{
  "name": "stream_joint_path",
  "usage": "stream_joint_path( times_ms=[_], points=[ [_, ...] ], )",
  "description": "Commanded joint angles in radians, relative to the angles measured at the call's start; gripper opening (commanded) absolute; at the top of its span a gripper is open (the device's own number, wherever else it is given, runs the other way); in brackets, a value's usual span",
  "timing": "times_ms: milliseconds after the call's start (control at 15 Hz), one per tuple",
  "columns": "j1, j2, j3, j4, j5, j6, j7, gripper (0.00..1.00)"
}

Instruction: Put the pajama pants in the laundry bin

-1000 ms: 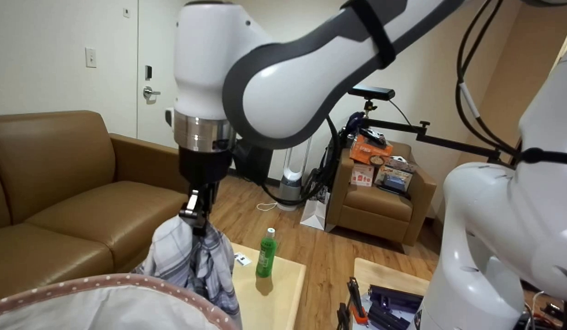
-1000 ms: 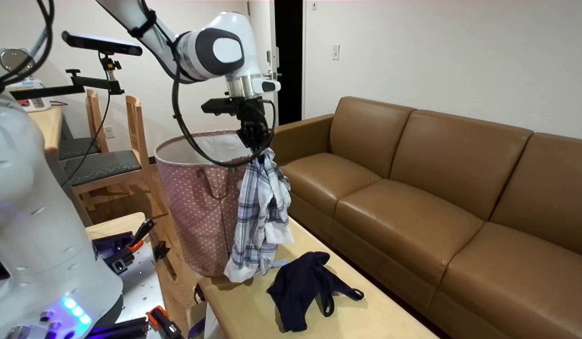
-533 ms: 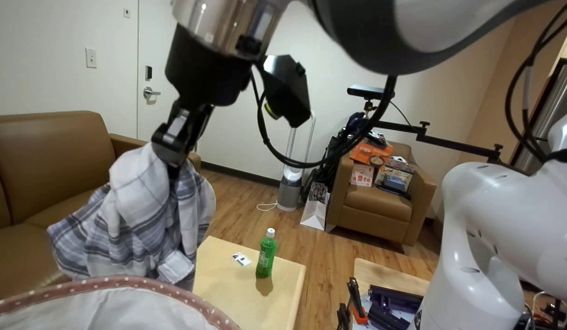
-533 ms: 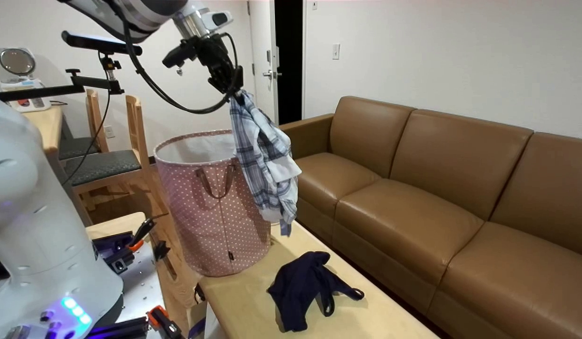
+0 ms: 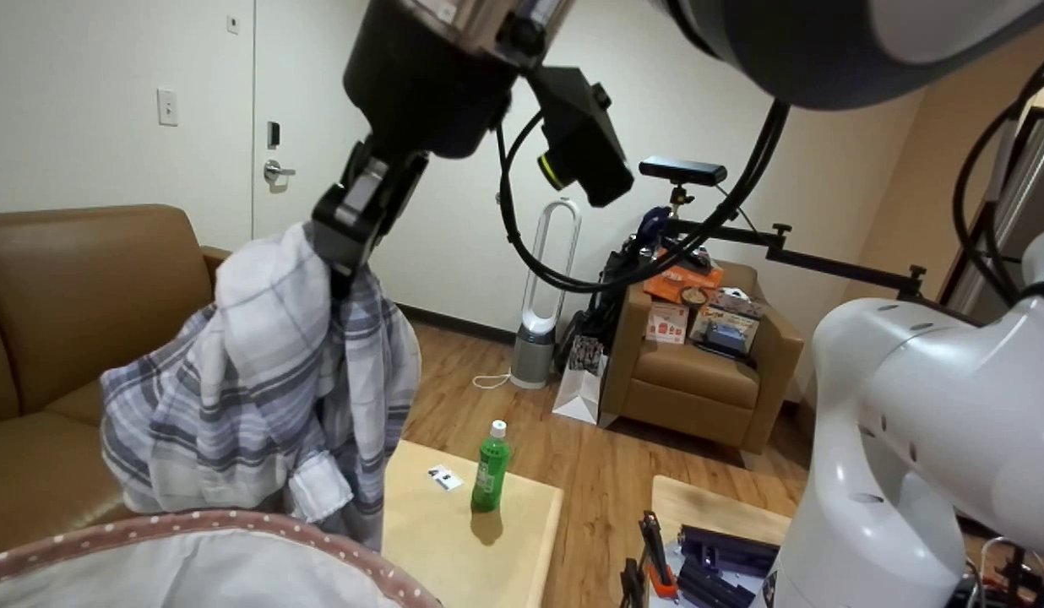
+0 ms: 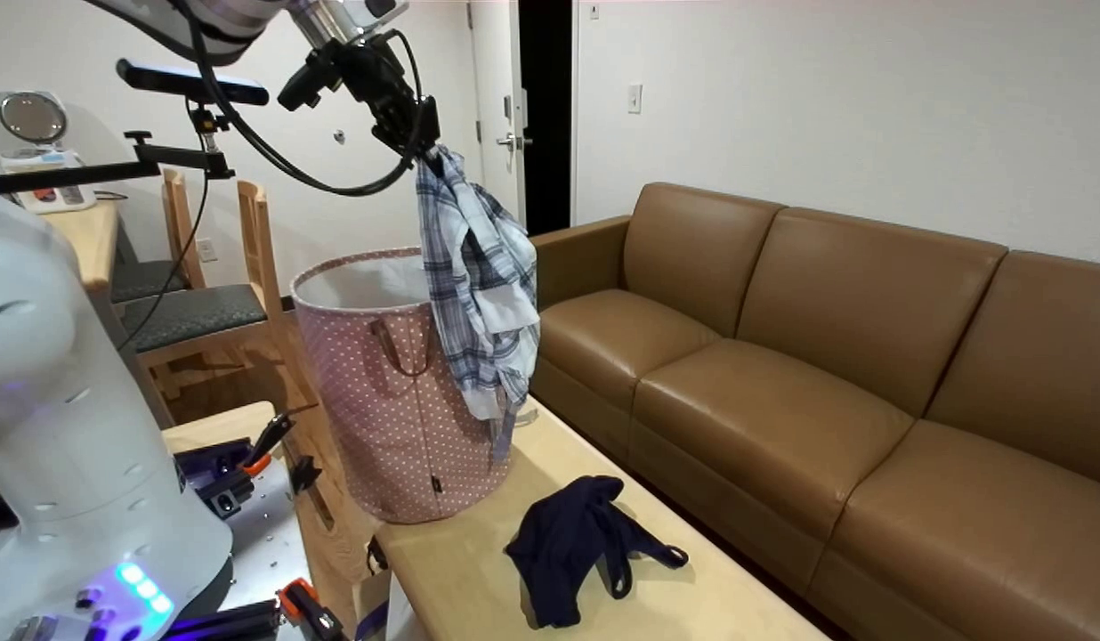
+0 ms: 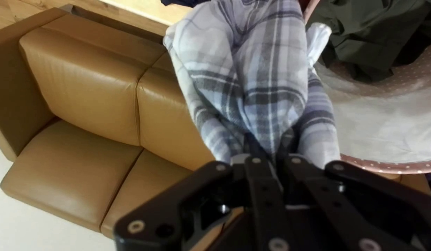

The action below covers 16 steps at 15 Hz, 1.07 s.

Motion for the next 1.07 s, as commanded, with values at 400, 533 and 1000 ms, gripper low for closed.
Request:
stream_joint_path(
  times_ms=[400,533,1000],
  points=[
    [0.086,0.031,0.178,0.233,0.014,-0.077,-0.006,0.08],
    [0.111,0.043,0.197,0.264,0.014,-0.056,-0.021,0.08],
    [0.196,0.092,0.233,0.341,0.002,0.039,-0.103,0.08]
  ],
)
